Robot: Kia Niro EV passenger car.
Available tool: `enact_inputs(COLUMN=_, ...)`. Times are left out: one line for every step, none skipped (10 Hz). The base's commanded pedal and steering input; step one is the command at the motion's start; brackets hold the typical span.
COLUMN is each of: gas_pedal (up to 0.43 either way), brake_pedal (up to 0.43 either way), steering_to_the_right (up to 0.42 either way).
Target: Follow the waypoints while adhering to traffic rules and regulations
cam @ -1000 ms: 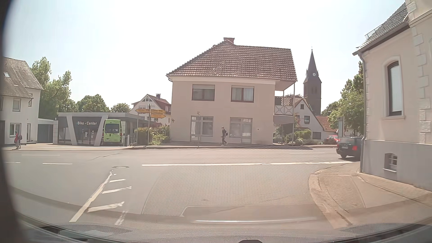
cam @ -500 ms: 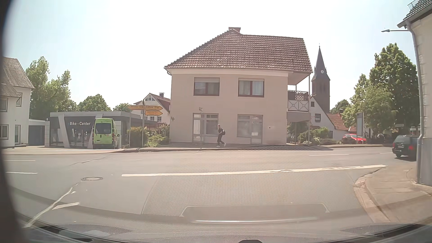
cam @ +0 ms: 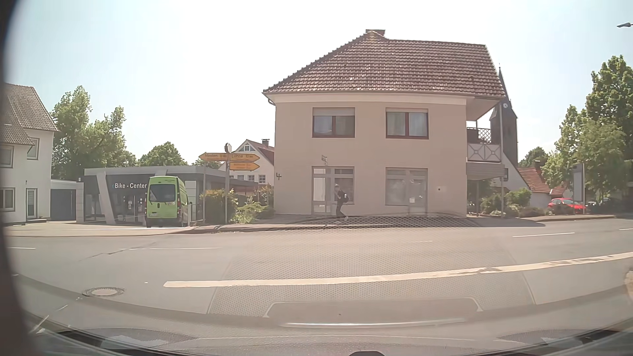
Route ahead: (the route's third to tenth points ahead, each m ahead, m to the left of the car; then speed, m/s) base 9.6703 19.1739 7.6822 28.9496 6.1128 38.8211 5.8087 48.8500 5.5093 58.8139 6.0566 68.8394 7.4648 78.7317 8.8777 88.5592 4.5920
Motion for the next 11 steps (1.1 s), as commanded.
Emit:
enact_inputs(gas_pedal=0.0, brake_pedal=0.274, steering_to_the_right=-0.266)
enact_inputs(gas_pedal=0.0, brake_pedal=0.274, steering_to_the_right=-0.286)
enact_inputs(gas_pedal=0.0, brake_pedal=0.274, steering_to_the_right=-0.308)
enact_inputs(gas_pedal=0.0, brake_pedal=0.274, steering_to_the_right=-0.321)
enact_inputs(gas_pedal=0.0, brake_pedal=0.256, steering_to_the_right=-0.334)
enact_inputs(gas_pedal=0.0, brake_pedal=0.256, steering_to_the_right=-0.337)
enact_inputs(gas_pedal=0.0, brake_pedal=0.256, steering_to_the_right=-0.337)
enact_inputs(gas_pedal=0.0, brake_pedal=0.262, steering_to_the_right=-0.337)
enact_inputs(gas_pedal=0.0, brake_pedal=0.262, steering_to_the_right=-0.337)
enact_inputs(gas_pedal=0.0, brake_pedal=0.268, steering_to_the_right=-0.335)
enact_inputs(gas_pedal=0.0, brake_pedal=0.28, steering_to_the_right=-0.332)
